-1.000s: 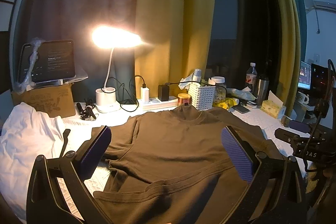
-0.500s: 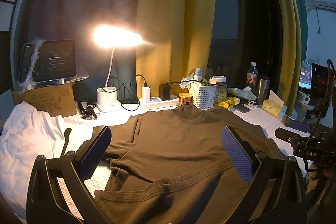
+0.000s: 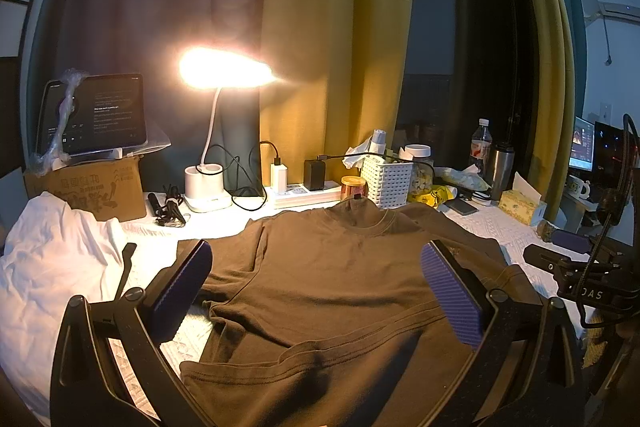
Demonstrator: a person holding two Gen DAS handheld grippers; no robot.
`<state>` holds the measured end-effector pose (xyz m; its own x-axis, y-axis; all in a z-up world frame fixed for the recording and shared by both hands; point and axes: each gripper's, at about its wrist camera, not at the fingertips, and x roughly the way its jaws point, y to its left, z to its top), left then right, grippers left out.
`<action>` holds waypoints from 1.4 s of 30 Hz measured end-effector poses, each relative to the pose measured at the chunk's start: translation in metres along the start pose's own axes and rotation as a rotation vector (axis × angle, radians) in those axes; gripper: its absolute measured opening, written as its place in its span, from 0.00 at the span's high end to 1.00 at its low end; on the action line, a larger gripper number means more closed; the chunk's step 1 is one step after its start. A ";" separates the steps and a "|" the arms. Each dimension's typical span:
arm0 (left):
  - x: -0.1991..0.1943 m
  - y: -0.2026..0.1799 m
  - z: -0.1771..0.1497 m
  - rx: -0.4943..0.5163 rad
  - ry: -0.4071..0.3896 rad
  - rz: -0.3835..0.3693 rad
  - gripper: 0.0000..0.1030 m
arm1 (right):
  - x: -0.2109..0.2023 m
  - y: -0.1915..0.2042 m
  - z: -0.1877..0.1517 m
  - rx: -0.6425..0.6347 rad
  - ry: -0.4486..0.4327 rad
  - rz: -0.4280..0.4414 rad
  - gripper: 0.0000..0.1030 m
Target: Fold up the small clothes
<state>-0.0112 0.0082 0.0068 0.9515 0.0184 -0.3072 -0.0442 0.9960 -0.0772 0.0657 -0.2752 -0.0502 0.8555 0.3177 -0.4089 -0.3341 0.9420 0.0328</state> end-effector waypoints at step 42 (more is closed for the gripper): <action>0.033 -0.004 -0.004 -0.015 0.107 -0.079 0.01 | 0.026 -0.017 -0.003 0.020 0.027 -0.020 0.26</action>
<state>0.0189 0.0043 -0.0072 0.9141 -0.0707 -0.3993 0.0247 0.9926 -0.1192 0.0929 -0.2834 -0.0642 0.8507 0.2960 -0.4343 -0.3089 0.9501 0.0424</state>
